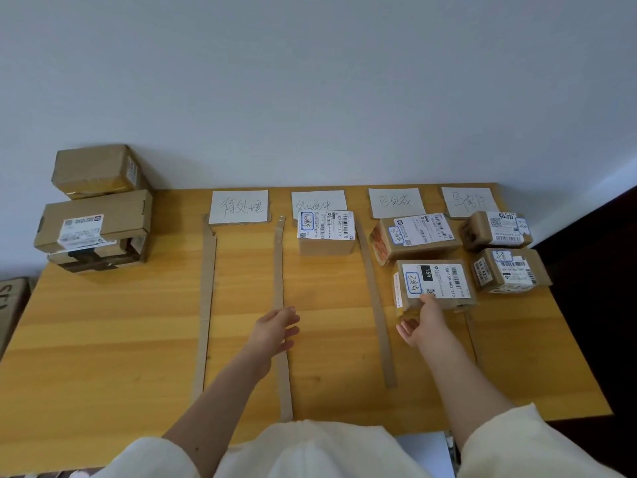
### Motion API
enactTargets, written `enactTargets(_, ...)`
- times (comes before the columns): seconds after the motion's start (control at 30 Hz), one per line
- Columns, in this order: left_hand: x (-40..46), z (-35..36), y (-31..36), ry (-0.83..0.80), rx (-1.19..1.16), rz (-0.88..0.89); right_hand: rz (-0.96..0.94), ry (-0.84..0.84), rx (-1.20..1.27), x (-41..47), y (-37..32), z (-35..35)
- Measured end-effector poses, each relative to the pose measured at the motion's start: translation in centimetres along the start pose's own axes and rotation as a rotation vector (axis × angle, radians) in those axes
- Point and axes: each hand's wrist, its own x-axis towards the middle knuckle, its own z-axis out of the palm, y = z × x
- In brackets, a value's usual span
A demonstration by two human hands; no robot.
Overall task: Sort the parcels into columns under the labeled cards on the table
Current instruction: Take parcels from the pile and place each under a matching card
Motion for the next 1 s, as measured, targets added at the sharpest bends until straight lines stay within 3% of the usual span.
enactTargets(0.3, -0.1, -2.9, 0.1, -0.002, -0.050, -0.004, -0.018, 0.057, -0.070, -1.9, 2.2, 2.2)
enactTargets(0.53, -0.1, -5.5, -0.2, 0.019, -0.096, -0.016, 0.113, -0.258, -0.283, -5.1, 7.0, 6.5)
enactTargets(0.73, -0.5, -8.9, 0.3, 0.060, -0.175, -0.013, 0.090, -0.356, -0.507, -8.1, 11.9, 12.2)
enactTargets(0.87, -0.8, -13.1, 1.6, 0.169, -0.271, 0.028, 0.034, -0.427, -0.650, -10.0, 14.8, 16.7)
enactTargets(1.0, -0.2, -19.6, 3.8, 0.392, -0.440, 0.067, -0.022, -0.509, -0.758, -11.9, 16.9, 21.6)
